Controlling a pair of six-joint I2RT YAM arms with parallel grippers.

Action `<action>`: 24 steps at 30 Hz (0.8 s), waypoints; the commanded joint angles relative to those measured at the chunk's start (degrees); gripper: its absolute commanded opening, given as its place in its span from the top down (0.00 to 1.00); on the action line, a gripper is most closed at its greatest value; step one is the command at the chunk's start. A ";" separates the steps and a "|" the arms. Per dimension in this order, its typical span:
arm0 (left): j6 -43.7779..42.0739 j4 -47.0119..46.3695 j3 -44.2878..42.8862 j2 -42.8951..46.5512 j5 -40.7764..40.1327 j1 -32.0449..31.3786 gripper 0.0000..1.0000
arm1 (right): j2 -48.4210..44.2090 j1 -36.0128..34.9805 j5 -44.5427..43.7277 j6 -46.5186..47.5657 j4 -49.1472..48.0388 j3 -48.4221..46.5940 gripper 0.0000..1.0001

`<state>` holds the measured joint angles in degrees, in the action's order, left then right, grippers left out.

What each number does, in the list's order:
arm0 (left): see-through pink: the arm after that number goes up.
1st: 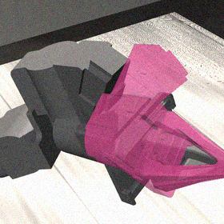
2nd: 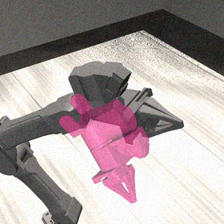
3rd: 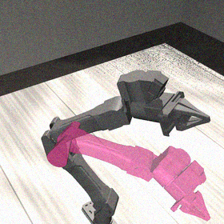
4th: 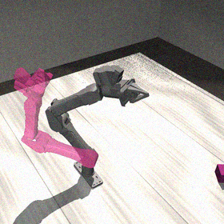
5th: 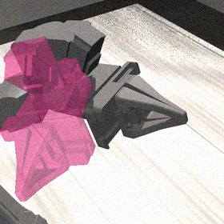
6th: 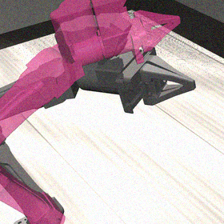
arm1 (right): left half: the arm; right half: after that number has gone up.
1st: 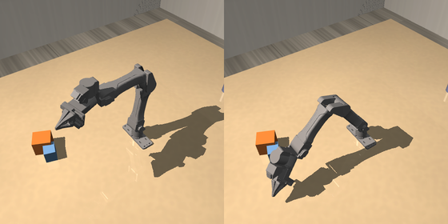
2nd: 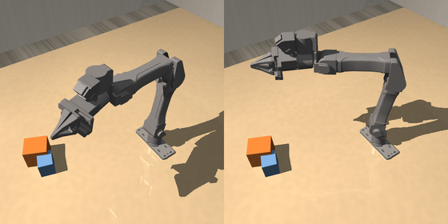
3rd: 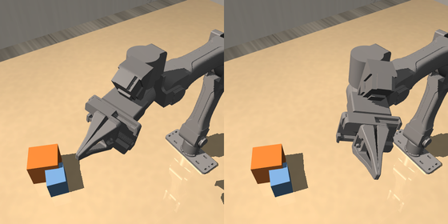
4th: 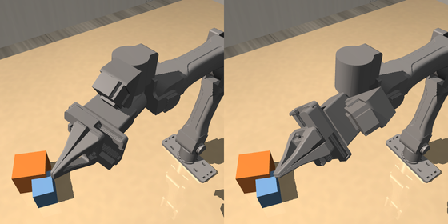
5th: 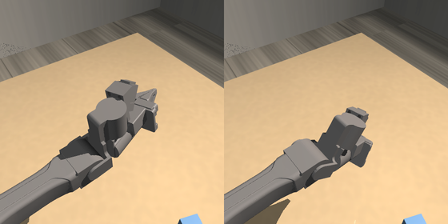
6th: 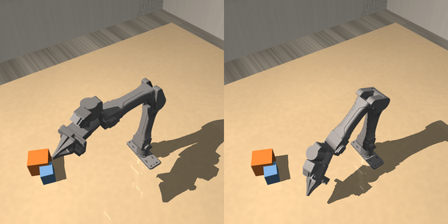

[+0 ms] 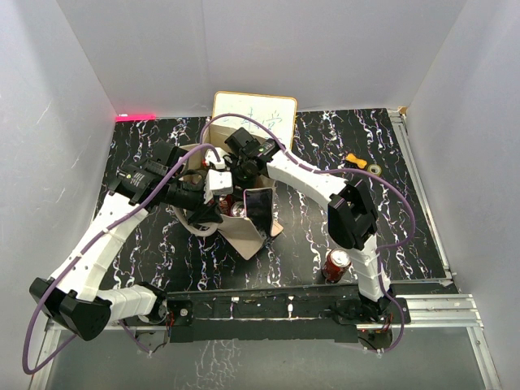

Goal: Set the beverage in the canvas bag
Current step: Place the drink in the canvas bag.

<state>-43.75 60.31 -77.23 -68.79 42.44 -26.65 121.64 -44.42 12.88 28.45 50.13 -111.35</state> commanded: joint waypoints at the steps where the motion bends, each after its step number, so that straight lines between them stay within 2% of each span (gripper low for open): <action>1: -1.59 0.37 0.29 0.68 -2.31 0.81 1.00 | -0.70 -0.49 5.05 -3.45 2.25 -2.46 0.33; 4: -1.77 0.59 -0.02 0.63 -2.35 0.81 1.00 | -1.03 -0.44 4.48 -3.82 1.52 -1.74 0.24; 8: -2.12 0.51 -0.20 0.64 -2.32 0.81 1.00 | -1.06 -0.49 3.17 -3.98 0.53 -2.24 0.19; 16: -2.13 0.53 -0.68 0.74 -3.13 0.81 1.00 | -1.14 -0.41 1.59 -4.14 0.36 -4.23 0.18; 24: -2.22 0.51 -0.40 1.11 -3.81 0.83 1.00 | 0.37 -0.20 1.01 -5.21 0.91 -5.01 0.55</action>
<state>-44.34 60.36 -77.25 -68.58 42.00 -26.39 121.78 -44.58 14.46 24.18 51.24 -112.95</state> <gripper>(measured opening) 0.101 0.653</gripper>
